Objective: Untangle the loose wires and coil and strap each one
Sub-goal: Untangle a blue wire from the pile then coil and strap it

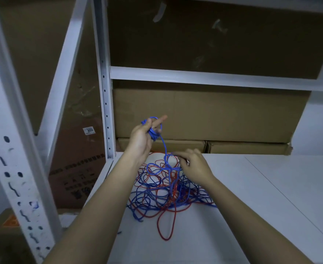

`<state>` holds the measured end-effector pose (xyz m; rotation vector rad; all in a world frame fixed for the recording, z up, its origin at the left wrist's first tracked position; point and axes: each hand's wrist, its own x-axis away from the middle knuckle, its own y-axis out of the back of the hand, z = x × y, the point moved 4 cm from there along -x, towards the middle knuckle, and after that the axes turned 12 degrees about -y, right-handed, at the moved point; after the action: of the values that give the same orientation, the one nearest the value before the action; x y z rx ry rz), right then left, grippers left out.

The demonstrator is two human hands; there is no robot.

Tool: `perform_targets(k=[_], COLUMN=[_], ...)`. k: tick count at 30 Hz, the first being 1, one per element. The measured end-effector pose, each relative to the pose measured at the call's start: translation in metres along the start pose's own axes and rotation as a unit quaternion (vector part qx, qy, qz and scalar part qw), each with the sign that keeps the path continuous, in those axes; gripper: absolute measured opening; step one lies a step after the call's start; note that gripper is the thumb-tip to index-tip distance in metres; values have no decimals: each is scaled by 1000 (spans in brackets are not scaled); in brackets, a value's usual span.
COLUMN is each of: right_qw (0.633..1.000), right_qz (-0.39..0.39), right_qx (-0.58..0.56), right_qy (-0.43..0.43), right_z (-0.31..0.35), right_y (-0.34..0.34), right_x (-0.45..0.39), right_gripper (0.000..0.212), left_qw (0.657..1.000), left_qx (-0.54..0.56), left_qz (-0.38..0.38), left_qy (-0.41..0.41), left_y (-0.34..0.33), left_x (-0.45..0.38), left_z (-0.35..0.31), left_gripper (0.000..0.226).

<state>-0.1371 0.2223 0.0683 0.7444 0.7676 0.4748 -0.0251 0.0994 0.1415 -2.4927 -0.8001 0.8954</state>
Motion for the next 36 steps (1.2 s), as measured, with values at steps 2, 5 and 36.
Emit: perform_targets(k=[2,5,36], right_qw=[999,992,997], right_qz=[12,45,-17], right_qx=[-35,-111,-54], right_qy=[-6,-47,51], right_z=[0,-5,20], right_y=[0,0,-9], right_x=[8,16,38], right_gripper=[30,27,20], left_qw=[997,965,748], left_qx=[-70,-260,-623], left_qz=[-23,4,230], left_qy=[-25,-44,10], left_y=[6,13,55], left_x=[-3,-2,32], left_z=[8,22,47], left_gripper=[22,34,39])
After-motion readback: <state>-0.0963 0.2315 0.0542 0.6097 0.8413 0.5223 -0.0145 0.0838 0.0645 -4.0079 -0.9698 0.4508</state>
